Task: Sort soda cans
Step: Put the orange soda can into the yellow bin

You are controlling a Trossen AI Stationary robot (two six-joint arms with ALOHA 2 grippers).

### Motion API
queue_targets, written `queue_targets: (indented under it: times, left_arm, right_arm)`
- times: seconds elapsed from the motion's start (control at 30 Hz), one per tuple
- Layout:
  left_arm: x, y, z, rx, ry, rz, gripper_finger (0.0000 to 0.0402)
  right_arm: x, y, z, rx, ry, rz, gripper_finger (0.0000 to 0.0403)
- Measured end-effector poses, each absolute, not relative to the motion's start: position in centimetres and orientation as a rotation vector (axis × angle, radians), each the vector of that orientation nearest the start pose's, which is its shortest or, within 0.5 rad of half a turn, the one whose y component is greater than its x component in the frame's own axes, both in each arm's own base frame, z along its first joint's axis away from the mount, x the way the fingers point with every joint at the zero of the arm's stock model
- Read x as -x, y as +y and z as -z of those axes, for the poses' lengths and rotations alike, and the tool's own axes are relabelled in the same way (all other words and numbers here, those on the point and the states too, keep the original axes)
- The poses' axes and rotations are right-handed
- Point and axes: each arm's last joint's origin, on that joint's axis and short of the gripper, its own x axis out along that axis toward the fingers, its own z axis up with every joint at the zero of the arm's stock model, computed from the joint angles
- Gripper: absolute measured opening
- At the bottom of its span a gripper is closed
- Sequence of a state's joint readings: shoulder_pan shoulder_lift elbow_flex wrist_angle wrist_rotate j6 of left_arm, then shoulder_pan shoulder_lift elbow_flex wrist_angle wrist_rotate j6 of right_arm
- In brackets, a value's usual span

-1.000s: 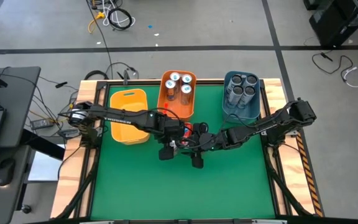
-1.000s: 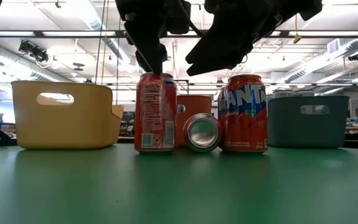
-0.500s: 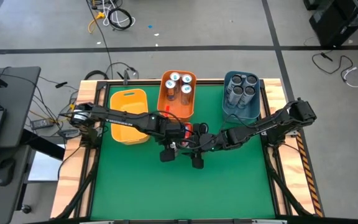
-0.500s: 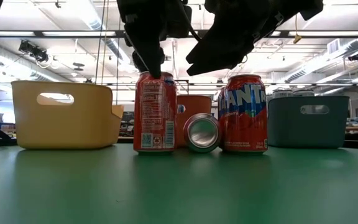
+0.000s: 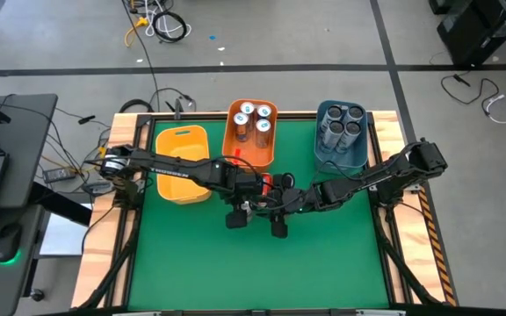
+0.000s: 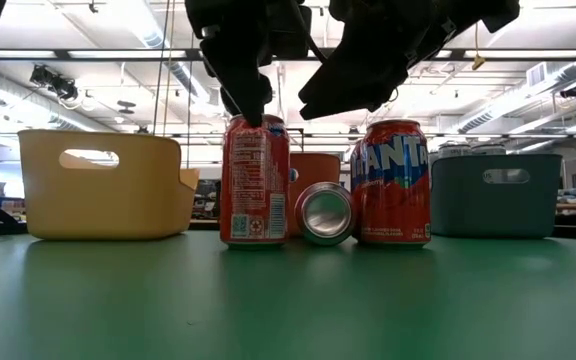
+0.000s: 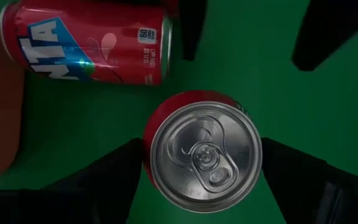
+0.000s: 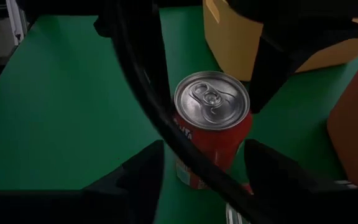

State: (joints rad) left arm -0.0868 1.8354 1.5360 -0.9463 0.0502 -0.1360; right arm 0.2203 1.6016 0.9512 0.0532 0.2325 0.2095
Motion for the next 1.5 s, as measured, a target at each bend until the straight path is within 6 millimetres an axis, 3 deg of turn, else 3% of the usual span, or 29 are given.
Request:
queue_targets:
  times: [0.23,0.33,0.47,0.73,1.0,1.17,1.33,1.43,1.5]
  left_arm:
    - [-36.1,-3.5,-26.2,0.099,1.256,0.101,0.031]
    - [-35.6,-3.5,-27.2,0.106,1.225,0.114,0.0293]
    - [-35.4,-3.5,-27.4,0.106,1.229,0.112,0.0267]
    - [-35.3,-3.4,-27.4,0.1,1.247,0.098,0.0244]
    - [-35.0,-3.4,-27.6,0.092,1.245,0.091,0.0239]
    - [-34.2,-3.8,-29.0,0.116,1.212,0.134,0.0214]
    - [-32.9,-4.8,-31.1,0.096,1.132,0.134,0.0169]
    - [-32.9,-5.5,-31.3,0.083,1.109,0.144,0.0135]
    - [-33.0,-5.9,-30.9,0.078,1.119,0.153,0.0105]
  right_arm:
    - [-33.3,6.8,-21.5,-0.049,0.558,0.063,0.006]
    - [-33.3,6.8,-22.3,-0.046,0.56,0.063,0.0024]
    - [-33.1,6.7,-23.4,-0.037,0.595,0.067,0.0029]
    - [-32.2,7.4,-25.6,-0.026,0.674,0.074,0.0115]
    - [-29.1,7.8,-27.3,0.009,0.755,0.172,0.0152]
    - [-27.2,8.3,-27.5,0.039,0.787,0.233,0.0121]
    - [-26.2,9.4,-25.6,0.002,0.717,0.189,0.0051]
    - [-26.1,9.9,-23.9,-0.033,0.66,0.165,0.0011]
    - [-26.2,10.1,-23.0,-0.054,0.615,0.151,0.0006]
